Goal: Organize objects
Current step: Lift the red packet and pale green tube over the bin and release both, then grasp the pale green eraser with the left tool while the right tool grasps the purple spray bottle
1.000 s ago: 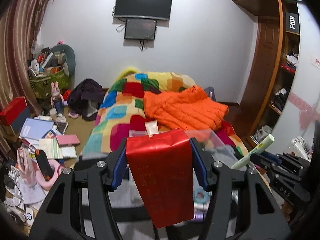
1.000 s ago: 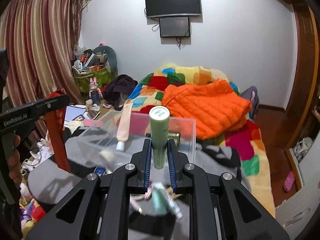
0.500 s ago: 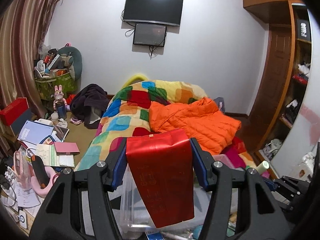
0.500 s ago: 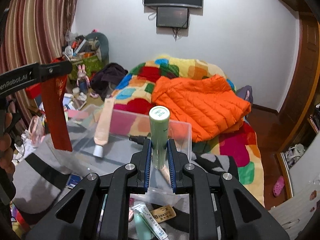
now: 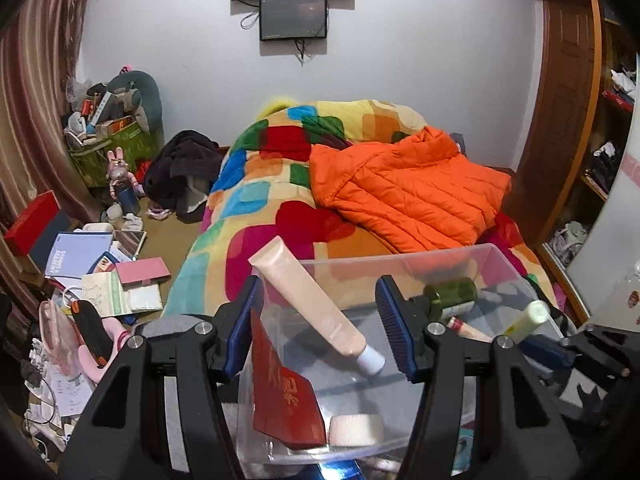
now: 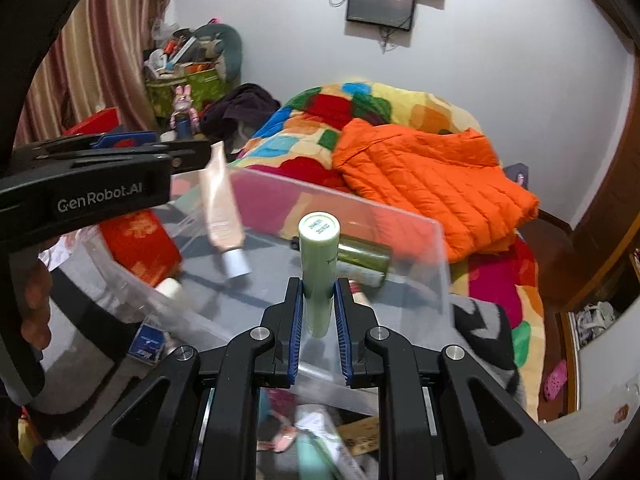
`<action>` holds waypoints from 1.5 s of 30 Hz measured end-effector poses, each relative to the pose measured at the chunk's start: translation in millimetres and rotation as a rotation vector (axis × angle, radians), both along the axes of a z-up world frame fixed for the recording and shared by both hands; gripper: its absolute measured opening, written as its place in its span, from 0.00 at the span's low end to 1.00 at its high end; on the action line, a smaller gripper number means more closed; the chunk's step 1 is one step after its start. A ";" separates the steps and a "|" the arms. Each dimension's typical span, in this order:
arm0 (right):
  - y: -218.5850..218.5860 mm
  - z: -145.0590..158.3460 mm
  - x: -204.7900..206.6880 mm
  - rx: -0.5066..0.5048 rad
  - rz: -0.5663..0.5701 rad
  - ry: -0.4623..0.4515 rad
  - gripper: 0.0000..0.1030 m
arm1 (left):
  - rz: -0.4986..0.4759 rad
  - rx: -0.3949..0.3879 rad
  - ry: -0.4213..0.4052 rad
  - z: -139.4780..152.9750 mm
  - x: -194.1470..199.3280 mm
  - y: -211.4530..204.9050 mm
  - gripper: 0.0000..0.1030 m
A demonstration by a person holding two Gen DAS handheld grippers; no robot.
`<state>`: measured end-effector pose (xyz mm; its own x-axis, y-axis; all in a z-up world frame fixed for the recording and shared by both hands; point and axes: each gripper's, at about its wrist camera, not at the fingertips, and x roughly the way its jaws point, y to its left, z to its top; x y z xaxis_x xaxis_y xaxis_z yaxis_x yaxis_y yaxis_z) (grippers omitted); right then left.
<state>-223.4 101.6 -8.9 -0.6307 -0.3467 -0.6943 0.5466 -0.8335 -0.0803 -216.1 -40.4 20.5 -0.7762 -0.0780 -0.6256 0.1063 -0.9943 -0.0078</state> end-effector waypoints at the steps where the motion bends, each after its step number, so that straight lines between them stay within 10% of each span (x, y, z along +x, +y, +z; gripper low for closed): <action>1: -2.0 -1.3 0.2 -0.001 0.011 -0.009 0.14 | -0.009 0.008 0.001 0.7 2.4 0.1 0.57; 9: 2.4 6.7 10.3 -0.038 0.031 -0.010 0.38 | -0.068 0.034 -0.023 4.5 26.7 2.8 0.71; 31: 81.2 -1.6 70.0 -0.118 -0.039 -0.075 0.39 | -0.184 0.084 -0.212 -63.3 85.9 25.2 0.85; 42: 50.0 -33.1 96.9 -0.088 0.107 -0.143 0.39 | -0.308 0.077 -0.282 -83.2 82.8 51.8 0.34; 45: 43.2 -39.2 97.6 -0.078 0.128 -0.153 0.39 | -0.308 0.062 -0.274 -82.4 84.9 52.8 0.34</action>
